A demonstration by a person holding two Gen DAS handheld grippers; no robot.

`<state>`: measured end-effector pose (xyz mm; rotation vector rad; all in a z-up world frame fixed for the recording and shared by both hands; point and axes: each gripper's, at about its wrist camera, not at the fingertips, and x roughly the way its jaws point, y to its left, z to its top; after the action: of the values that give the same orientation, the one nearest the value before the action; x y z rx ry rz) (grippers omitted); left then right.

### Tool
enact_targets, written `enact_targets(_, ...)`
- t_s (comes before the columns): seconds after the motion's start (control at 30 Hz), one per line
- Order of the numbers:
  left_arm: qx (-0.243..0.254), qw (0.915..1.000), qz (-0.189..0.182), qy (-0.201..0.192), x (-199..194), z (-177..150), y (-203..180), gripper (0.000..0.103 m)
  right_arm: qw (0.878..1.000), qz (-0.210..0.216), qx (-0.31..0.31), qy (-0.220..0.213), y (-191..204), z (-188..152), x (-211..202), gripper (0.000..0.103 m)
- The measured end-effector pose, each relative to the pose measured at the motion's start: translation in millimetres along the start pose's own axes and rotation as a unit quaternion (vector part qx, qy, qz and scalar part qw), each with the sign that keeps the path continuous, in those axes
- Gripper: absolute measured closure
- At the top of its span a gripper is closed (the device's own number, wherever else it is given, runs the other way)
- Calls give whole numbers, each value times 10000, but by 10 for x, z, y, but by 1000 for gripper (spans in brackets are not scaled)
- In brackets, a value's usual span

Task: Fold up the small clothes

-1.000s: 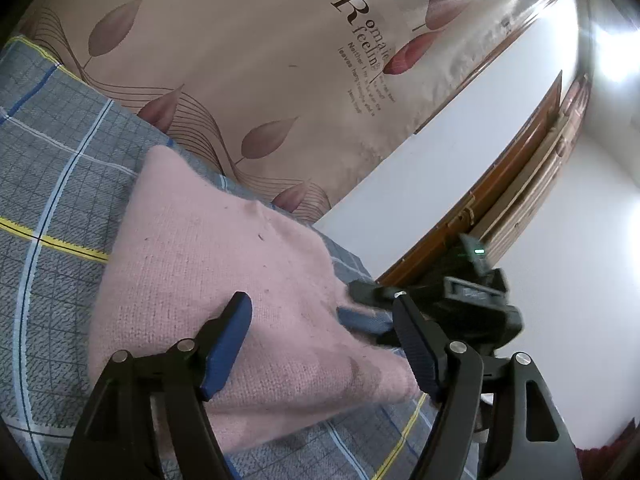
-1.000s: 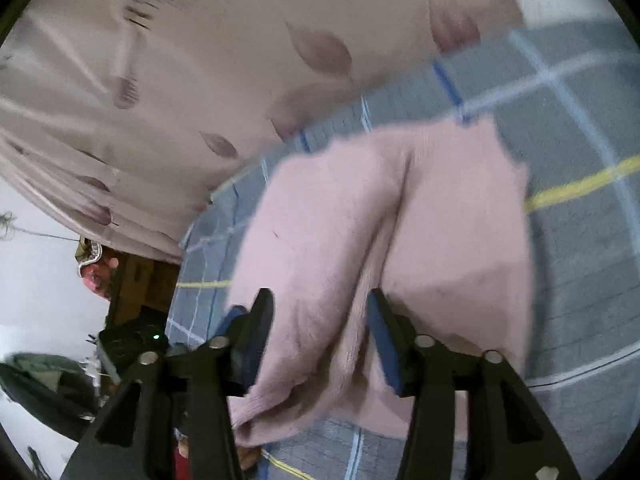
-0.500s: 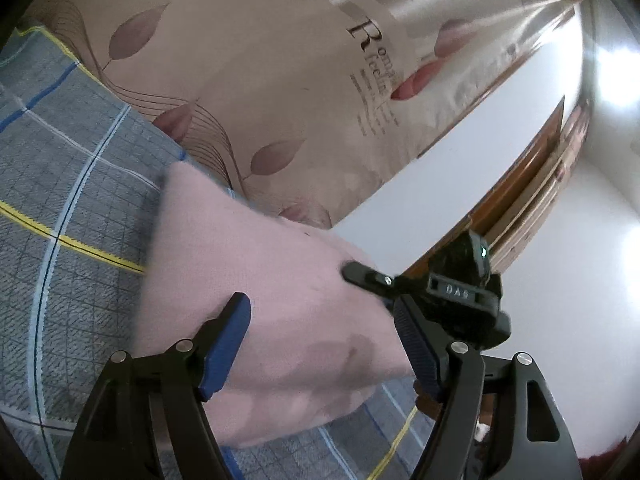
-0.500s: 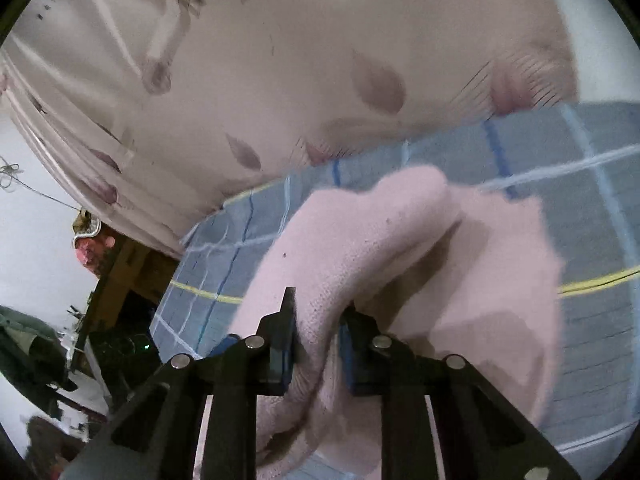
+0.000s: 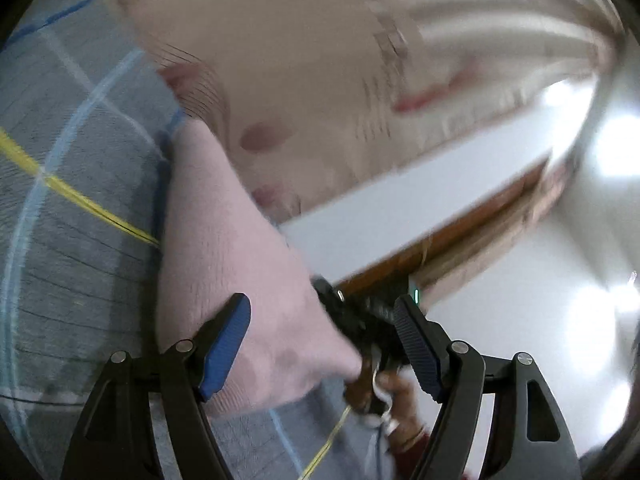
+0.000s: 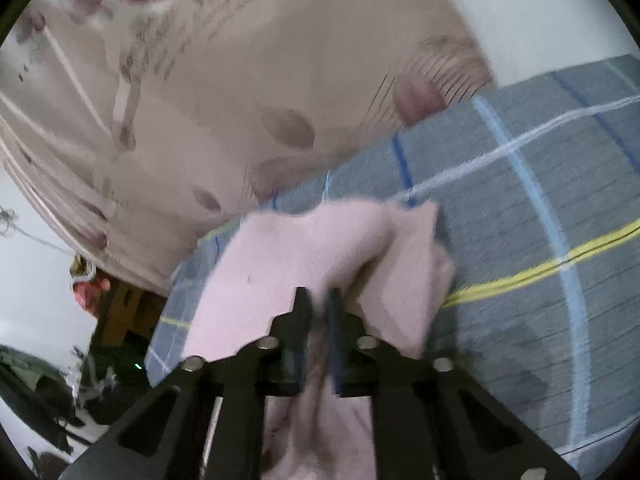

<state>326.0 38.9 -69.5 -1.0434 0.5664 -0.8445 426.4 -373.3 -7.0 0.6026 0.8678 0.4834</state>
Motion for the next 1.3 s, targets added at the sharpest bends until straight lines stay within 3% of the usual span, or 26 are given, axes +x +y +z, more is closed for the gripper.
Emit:
enact_targets(0.13,394,9973,588,-176,-15,-3,-63,28,9998,-33,176,-11,-171,15,-101,100)
enact_targets(0.27,671,9948,765,-81,43,-48,-128,26,9943,918,534,-51,-139,-180,-295,91)
enact_targets(0.33,690,9947,759,-51,59,-61,-124,25,9913,1209,520,2,-11,-280,-335,70)
enact_targets(0.37,685,9948,756,-41,60,-65,-118,25,9908,1258,485,90,56,-313,-320,42)
enact_targets(0.4,687,9948,751,-24,63,-72,-118,25,9911,1236,466,151,103,-334,-298,22)
enact_targets(0.43,702,9946,758,-15,72,-73,-123,25,9922,1147,423,262,169,-352,-242,20)
enact_targets(0.53,765,9940,780,0,105,-73,-147,24,9963,716,162,446,289,-355,-58,20)
enact_targets(0.73,971,9922,767,126,189,-94,-213,22,9964,509,-99,665,426,-327,283,22)
enact_targets(0.77,991,9921,763,128,193,-99,-219,22,9965,276,-301,731,498,-344,357,32)
enact_targets(0.8,1002,9919,765,124,192,-102,-221,21,9953,11,-485,837,560,-363,453,64)
enact_targets(0.83,1013,9918,777,112,188,-104,-224,21,9938,-98,-534,970,586,-375,525,81)
enact_targets(0.87,1004,9918,787,98,180,-101,-222,21,9921,-176,-564,1102,590,-392,619,83)
enact_targets(0.93,848,9939,701,83,146,-73,-189,21,9911,-249,-888,959,646,-381,569,85)
enact_targets(1.07,-87,9999,-5,-54,1,20,36,21,9941,-105,-981,449,621,-183,151,86)
enact_targets(1.1,-85,9998,107,-122,-14,28,42,20,9937,-165,-1027,408,598,-159,94,86)
enact_targets(1.17,142,9976,674,-115,-4,34,9,20,9933,-459,-1001,354,459,-129,9,86)
enact_targets(1.2,136,9981,590,-63,9,30,4,20,9941,-554,-881,318,334,-109,-16,86)
enact_targets(1.23,147,9984,545,-19,27,18,-5,20,9964,-446,-651,314,164,-121,-29,86)
enact_targets(1.3,414,9957,827,70,86,-17,-77,20,9974,-79,-514,492,31,-192,33,86)
